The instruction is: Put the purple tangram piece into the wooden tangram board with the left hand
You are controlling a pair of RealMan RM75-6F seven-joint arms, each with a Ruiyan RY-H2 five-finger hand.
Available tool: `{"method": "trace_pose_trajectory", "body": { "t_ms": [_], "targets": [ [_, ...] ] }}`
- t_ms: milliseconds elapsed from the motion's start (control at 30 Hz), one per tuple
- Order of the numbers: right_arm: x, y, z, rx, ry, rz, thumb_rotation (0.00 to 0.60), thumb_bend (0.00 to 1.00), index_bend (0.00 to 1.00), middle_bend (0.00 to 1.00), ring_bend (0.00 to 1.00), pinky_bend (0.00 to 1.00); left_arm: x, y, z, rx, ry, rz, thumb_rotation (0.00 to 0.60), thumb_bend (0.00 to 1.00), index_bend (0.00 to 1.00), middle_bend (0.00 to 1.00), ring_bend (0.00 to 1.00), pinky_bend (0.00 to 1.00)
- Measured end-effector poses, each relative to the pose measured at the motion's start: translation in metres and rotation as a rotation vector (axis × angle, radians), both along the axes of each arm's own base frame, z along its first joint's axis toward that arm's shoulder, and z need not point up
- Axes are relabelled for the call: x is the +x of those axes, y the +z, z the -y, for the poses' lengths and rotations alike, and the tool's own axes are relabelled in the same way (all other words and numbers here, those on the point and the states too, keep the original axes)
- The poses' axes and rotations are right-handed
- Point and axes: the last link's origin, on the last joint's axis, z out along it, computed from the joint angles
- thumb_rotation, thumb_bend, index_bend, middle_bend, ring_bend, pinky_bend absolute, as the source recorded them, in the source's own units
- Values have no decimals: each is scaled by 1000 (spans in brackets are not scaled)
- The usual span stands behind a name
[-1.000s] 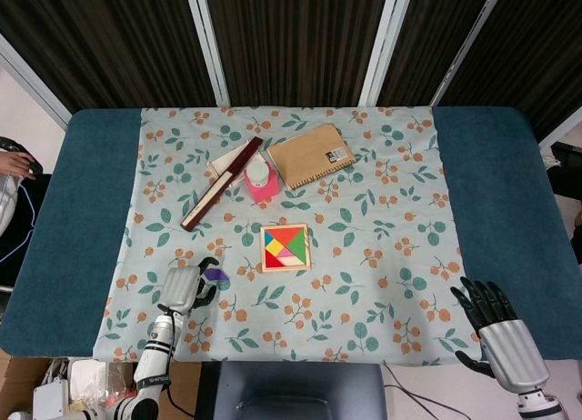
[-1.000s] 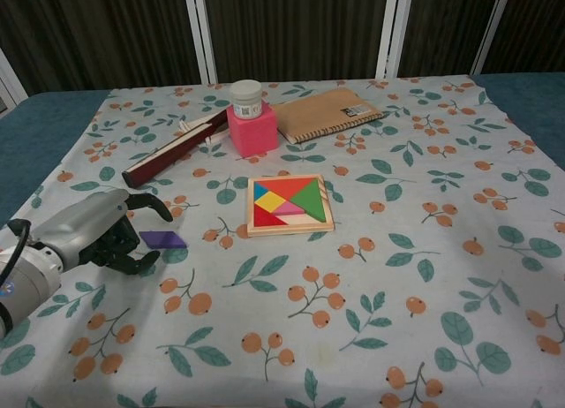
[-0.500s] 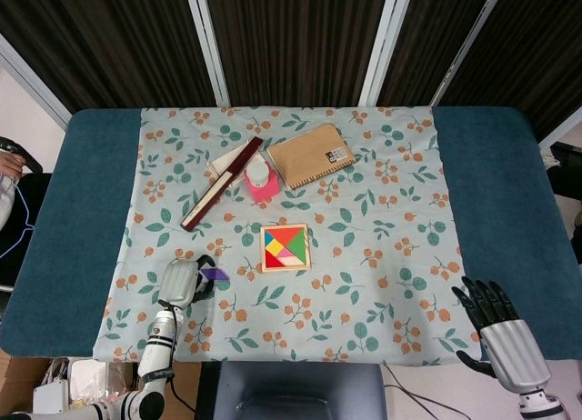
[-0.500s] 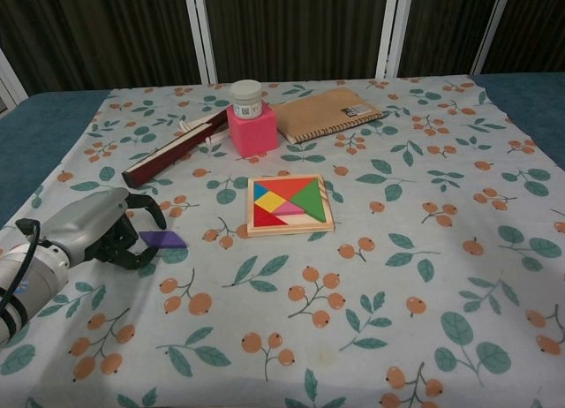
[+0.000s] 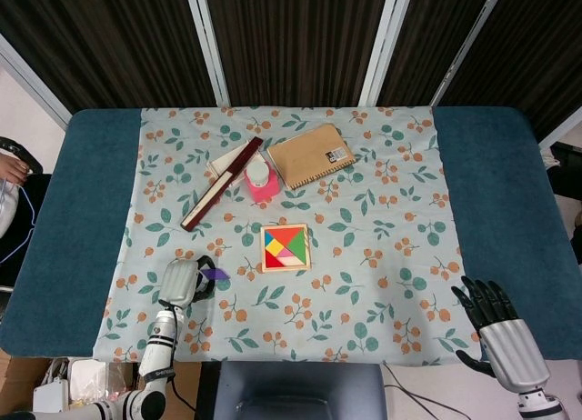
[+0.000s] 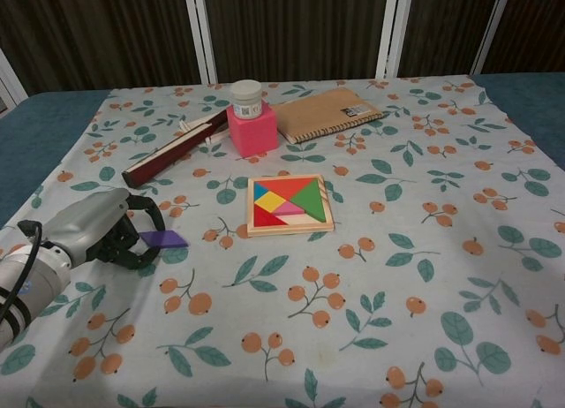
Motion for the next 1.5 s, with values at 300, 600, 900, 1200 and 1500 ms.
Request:
{"method": "trace_pose_trajectory", "body": {
  "t_ms": [300,600,900,1200,1500],
  "targets": [
    [0,-2,0,11,1,-1,600,121,0,0,0,0,17,3,1,8,-4,65,600,371,584,1000,1000,1000],
    [1,-2,1,23,3,10,600,121,0,0,0,0,69,4,-5,-6,9,149,600,370,583,1000,1000,1000],
    [0,3,3,39,0,41,600,121,0,0,0,0,135,-16,-19,-19,25,146,600,370,584,1000,1000,1000],
    [-3,12,8,57,-12,79,600,121,0,0,0,0,163,-45,-26,5,32,104,600,371,581,1000,1000,1000],
    [-6,18,8,61,-22,84,600,121,0,0,0,0,179,-67,-27,-7,4,73,600,371,576,1000,1000,1000]
  ]
}}
